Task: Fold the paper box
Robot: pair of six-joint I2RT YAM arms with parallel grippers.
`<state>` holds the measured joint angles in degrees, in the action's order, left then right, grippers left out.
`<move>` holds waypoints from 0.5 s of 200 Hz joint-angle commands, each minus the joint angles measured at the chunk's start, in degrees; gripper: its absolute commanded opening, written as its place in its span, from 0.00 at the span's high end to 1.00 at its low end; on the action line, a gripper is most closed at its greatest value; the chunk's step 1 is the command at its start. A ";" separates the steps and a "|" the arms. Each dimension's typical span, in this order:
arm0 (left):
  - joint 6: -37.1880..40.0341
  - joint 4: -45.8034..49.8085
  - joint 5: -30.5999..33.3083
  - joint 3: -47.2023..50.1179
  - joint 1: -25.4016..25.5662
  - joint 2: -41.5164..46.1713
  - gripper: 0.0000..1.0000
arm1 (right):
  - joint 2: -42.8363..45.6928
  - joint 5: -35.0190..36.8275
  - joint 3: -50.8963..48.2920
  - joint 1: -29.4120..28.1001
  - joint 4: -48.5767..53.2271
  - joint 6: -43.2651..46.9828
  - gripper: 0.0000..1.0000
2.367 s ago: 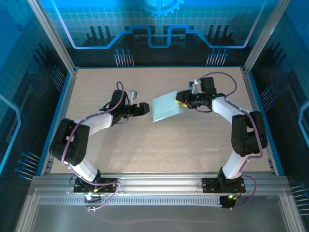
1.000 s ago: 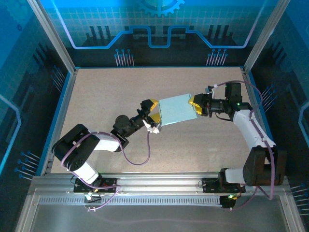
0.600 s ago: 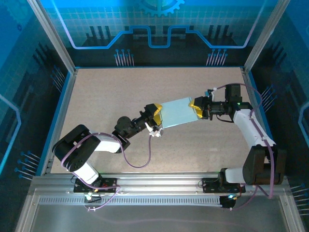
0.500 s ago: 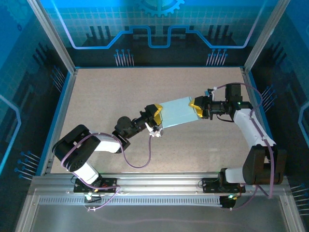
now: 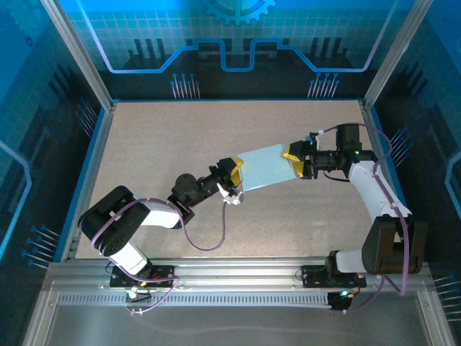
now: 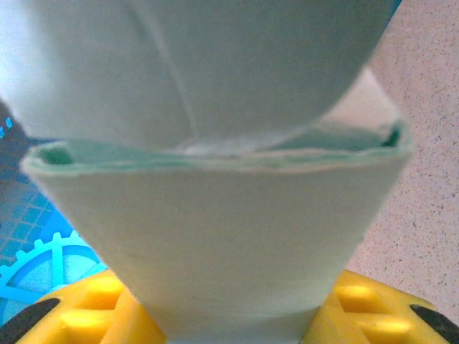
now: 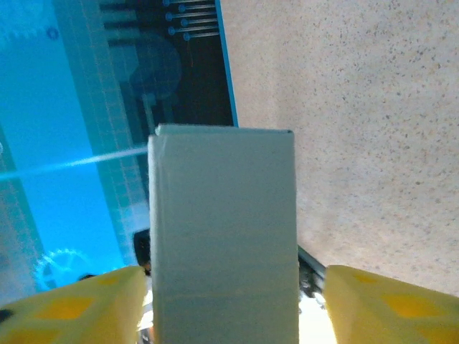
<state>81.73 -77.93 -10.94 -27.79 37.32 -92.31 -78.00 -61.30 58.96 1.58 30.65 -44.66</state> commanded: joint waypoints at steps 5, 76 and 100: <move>-5.05 -1.95 -0.40 -0.69 0.10 -1.18 0.71 | 1.18 2.27 2.46 1.31 2.28 -0.11 0.14; -25.16 9.82 -0.98 2.44 -0.74 1.28 0.71 | 10.57 18.47 7.35 5.65 9.34 14.46 0.03; -35.64 17.55 -4.07 3.40 -1.32 4.98 0.72 | 13.65 26.18 9.86 5.11 13.33 24.24 0.03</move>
<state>60.16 -68.23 -10.83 -25.58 36.69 -91.79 -67.51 -44.47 65.60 6.92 37.50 -33.12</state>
